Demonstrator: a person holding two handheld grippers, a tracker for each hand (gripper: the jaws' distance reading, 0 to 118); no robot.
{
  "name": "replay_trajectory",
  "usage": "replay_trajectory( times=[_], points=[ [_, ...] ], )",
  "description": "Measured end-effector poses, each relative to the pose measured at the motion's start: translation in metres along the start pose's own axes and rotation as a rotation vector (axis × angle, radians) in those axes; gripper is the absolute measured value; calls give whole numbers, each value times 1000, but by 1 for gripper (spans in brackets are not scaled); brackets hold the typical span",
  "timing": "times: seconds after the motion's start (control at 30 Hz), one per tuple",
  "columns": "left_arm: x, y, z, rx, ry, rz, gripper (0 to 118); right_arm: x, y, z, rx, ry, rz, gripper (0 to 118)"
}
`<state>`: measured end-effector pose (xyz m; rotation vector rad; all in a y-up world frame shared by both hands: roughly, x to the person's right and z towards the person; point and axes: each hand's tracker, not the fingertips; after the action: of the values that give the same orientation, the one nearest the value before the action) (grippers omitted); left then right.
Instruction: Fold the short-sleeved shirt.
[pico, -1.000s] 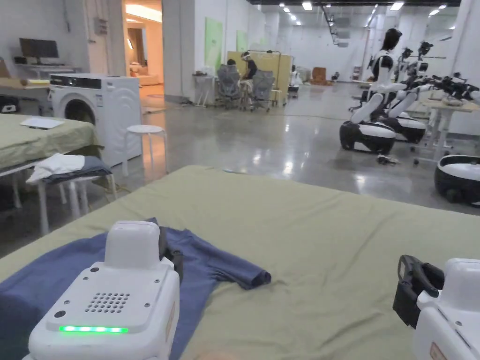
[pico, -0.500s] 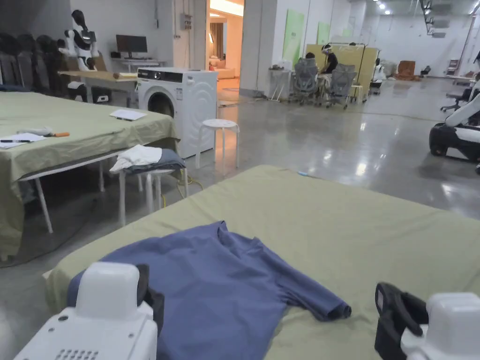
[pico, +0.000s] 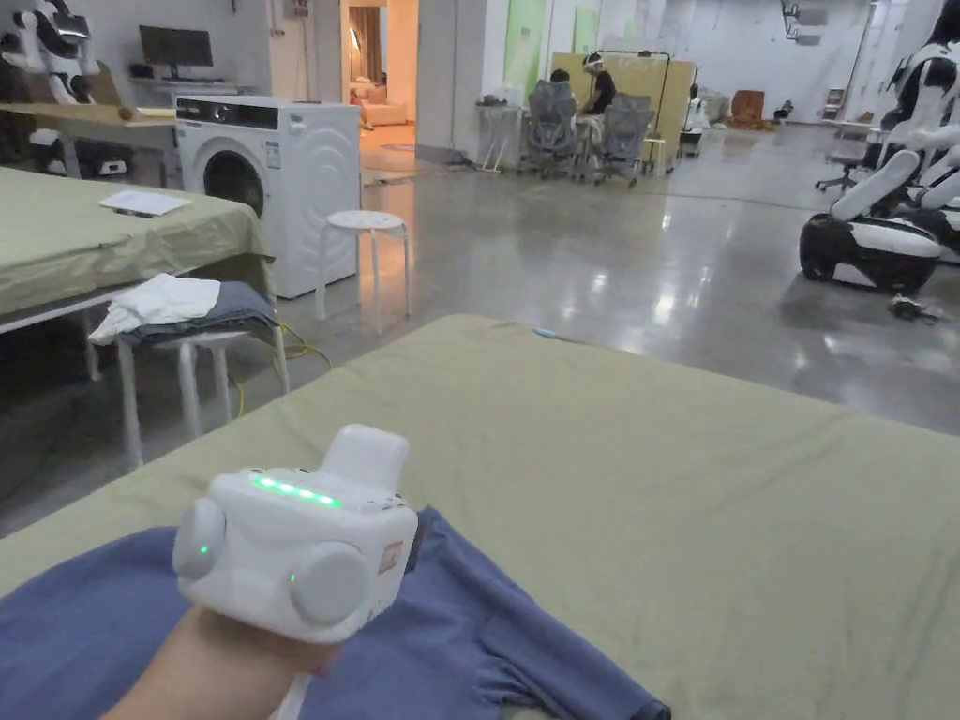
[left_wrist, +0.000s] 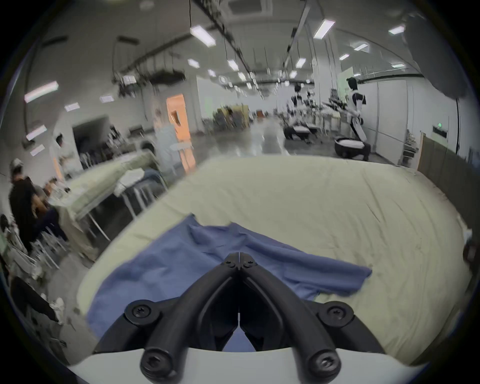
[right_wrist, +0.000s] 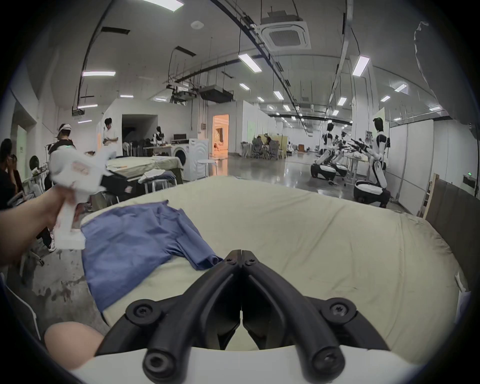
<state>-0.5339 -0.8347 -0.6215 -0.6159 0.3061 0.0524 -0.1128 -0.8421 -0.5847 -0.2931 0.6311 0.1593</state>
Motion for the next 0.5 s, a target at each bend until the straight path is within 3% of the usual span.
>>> replay_trajectory(
  times=[0.07, 0.1, 0.2, 0.27, 0.4, 0.47, 0.5],
  points=[
    [1, 7, -52, -122, 10, 28, 1, 8, -6, -8, -15, 10, -19, 0],
    [-1, 8, -77, -162, 6, 56, 20, 11, -9, -11, -24, 14, -21, 0],
    [1, 9, -130, -268, -26, 101, 118, 16, -18, -14, -55, 11, -4, 0],
    [4, 11, -154, -302, -49, 150, 111, 19, -24, -16, -76, 10, 12, 0],
    [5, 7, -187, -367, 10, 225, 110, 25, -33, -20, -110, 6, 7, 0],
    [9, 0, -204, -469, 59, 222, 86, 28, -35, -21, -118, 3, 2, 0],
    [12, -3, -207, -472, 51, 203, 84, 29, -35, -21, -120, 1, 0, 0]
  ],
)
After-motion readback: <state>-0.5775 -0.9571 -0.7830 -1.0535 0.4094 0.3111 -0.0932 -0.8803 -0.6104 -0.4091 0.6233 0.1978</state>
